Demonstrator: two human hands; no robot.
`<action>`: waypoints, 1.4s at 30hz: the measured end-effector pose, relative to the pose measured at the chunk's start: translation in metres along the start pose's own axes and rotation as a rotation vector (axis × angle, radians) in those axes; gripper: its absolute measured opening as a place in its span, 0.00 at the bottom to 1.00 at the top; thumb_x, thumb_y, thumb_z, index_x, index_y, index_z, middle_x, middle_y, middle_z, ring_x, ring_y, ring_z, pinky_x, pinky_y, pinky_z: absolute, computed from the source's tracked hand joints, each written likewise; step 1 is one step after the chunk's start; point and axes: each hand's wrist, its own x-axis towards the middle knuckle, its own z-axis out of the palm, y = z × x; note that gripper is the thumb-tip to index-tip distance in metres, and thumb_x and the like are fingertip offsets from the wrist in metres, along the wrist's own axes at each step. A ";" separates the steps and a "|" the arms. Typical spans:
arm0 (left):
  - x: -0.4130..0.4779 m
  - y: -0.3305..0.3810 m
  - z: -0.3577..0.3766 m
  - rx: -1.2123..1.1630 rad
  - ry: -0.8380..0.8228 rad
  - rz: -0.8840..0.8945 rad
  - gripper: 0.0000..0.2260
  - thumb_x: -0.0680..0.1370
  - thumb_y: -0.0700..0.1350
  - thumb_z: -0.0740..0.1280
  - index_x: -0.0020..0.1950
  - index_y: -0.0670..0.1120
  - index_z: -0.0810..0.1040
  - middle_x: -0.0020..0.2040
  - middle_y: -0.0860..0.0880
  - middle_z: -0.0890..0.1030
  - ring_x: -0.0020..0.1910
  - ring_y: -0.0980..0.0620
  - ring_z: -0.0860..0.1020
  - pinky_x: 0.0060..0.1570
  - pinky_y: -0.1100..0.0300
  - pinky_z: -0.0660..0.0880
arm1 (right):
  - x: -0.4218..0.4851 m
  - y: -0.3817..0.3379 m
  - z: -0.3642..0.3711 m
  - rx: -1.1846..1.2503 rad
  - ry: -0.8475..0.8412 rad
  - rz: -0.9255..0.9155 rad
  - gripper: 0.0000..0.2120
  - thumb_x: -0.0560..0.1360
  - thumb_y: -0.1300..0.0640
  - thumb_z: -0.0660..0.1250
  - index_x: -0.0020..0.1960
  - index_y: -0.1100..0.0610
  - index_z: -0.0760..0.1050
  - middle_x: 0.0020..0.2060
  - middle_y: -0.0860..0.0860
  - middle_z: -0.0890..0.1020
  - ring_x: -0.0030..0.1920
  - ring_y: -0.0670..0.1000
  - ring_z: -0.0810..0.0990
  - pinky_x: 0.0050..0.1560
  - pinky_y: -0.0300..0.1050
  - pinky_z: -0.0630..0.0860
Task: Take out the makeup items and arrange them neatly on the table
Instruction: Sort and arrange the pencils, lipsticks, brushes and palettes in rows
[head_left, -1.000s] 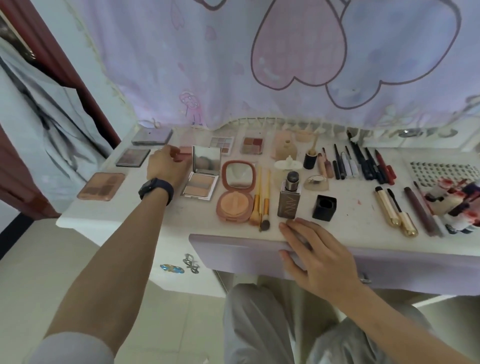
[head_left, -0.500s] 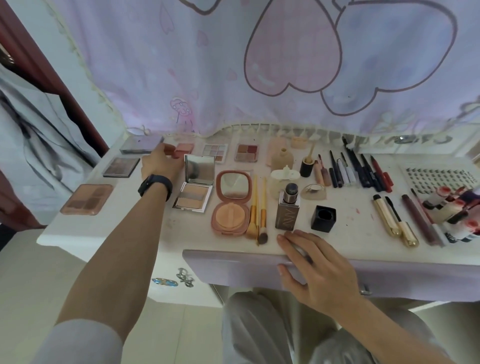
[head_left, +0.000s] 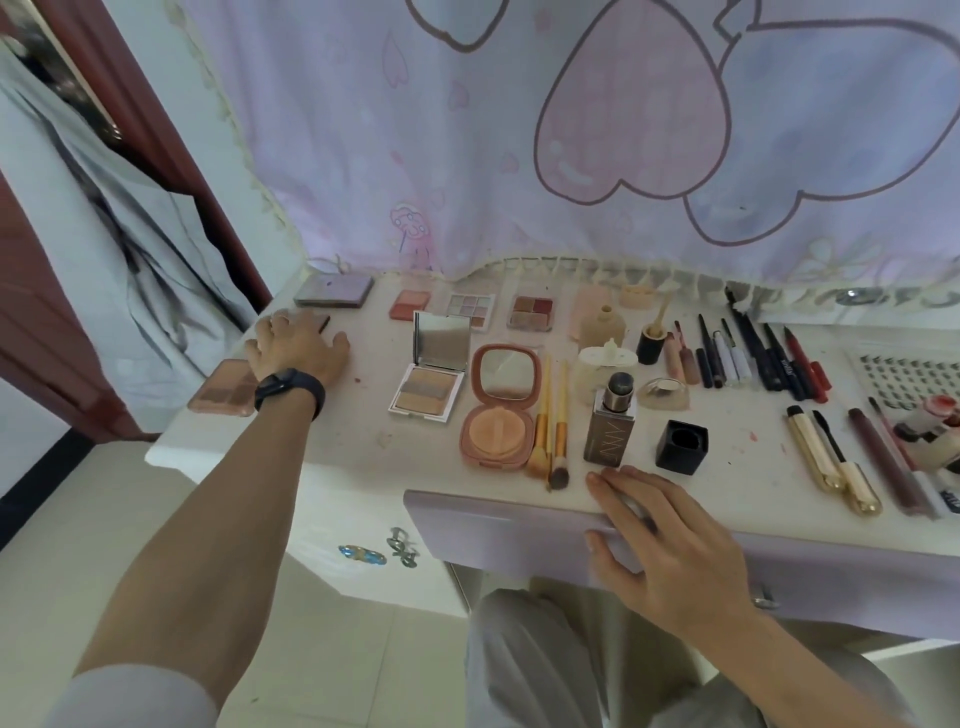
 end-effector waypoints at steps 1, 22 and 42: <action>-0.003 -0.004 -0.002 0.042 -0.033 -0.017 0.26 0.78 0.60 0.58 0.69 0.45 0.73 0.72 0.39 0.70 0.73 0.39 0.61 0.71 0.41 0.57 | 0.000 0.000 0.000 0.003 -0.002 -0.002 0.20 0.77 0.48 0.69 0.64 0.58 0.82 0.59 0.54 0.84 0.58 0.55 0.82 0.58 0.48 0.80; -0.068 -0.020 -0.025 -0.001 -0.131 0.151 0.14 0.78 0.59 0.59 0.63 0.64 0.73 0.65 0.44 0.78 0.72 0.43 0.62 0.67 0.42 0.56 | -0.003 0.001 0.004 0.015 0.044 0.008 0.20 0.77 0.48 0.68 0.64 0.58 0.82 0.59 0.53 0.83 0.57 0.54 0.82 0.58 0.48 0.80; -0.188 0.004 -0.083 -1.211 -0.034 -0.160 0.22 0.70 0.54 0.78 0.60 0.53 0.74 0.54 0.53 0.82 0.52 0.59 0.81 0.41 0.70 0.71 | -0.001 0.003 0.005 0.046 0.083 -0.004 0.20 0.79 0.46 0.65 0.63 0.58 0.82 0.58 0.53 0.83 0.56 0.52 0.80 0.53 0.44 0.78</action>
